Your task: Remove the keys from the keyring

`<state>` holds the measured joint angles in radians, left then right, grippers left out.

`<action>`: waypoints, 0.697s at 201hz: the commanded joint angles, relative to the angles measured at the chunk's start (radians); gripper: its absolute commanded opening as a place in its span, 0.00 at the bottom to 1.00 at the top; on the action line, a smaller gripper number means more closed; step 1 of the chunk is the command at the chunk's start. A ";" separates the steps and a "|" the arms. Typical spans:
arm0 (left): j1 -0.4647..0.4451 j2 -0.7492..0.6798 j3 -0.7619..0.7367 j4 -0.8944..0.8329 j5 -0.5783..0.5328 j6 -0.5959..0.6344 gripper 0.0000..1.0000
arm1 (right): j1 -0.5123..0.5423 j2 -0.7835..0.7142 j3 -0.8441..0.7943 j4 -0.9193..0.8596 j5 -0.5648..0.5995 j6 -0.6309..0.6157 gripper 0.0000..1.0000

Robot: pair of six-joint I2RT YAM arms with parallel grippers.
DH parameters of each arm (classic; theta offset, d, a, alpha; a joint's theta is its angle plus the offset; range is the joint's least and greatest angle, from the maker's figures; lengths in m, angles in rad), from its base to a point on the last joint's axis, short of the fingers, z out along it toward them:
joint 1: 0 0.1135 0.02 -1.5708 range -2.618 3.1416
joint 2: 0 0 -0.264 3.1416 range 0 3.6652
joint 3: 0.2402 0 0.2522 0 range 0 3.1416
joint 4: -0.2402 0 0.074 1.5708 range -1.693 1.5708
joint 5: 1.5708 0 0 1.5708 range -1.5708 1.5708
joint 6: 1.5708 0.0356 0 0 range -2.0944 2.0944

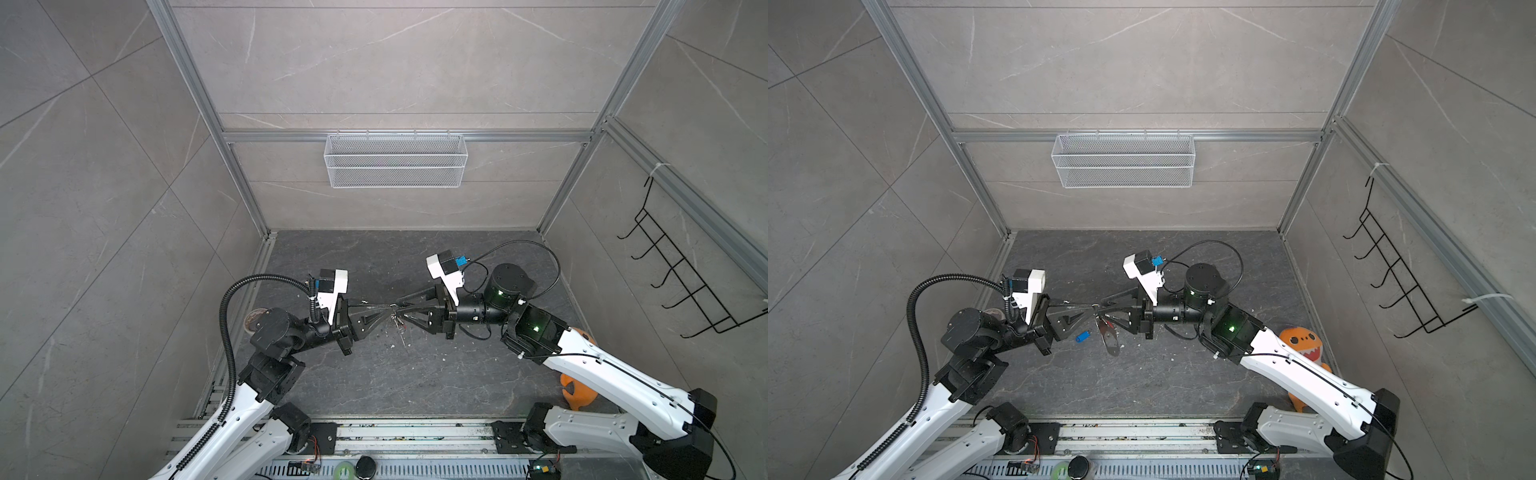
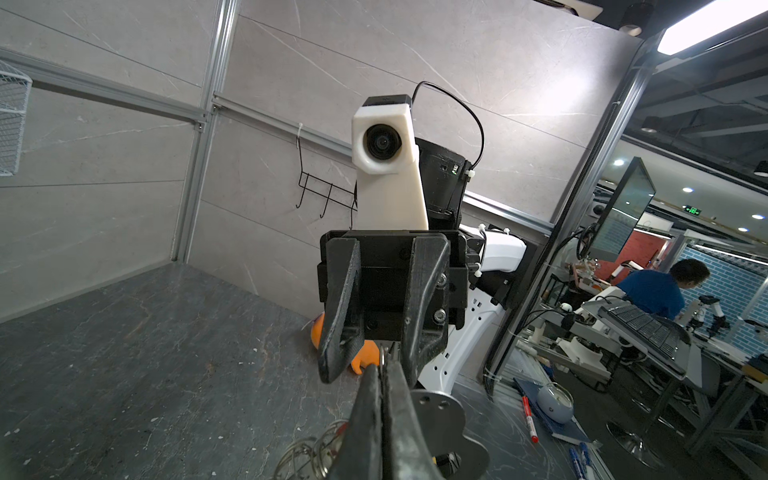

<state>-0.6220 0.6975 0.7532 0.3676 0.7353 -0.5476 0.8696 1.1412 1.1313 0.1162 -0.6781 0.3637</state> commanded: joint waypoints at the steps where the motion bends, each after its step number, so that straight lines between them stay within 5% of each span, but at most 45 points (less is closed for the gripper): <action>1: 0.000 -0.012 0.014 0.072 -0.008 -0.015 0.00 | 0.008 0.009 -0.002 0.054 -0.011 0.024 0.29; 140: -0.001 -0.023 0.022 0.039 -0.032 -0.003 0.00 | 0.010 0.006 -0.021 0.041 -0.021 0.038 0.22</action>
<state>-0.6220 0.6884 0.7532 0.3656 0.7193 -0.5507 0.8715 1.1446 1.1160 0.1364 -0.6823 0.3828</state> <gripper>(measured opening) 0.045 0.225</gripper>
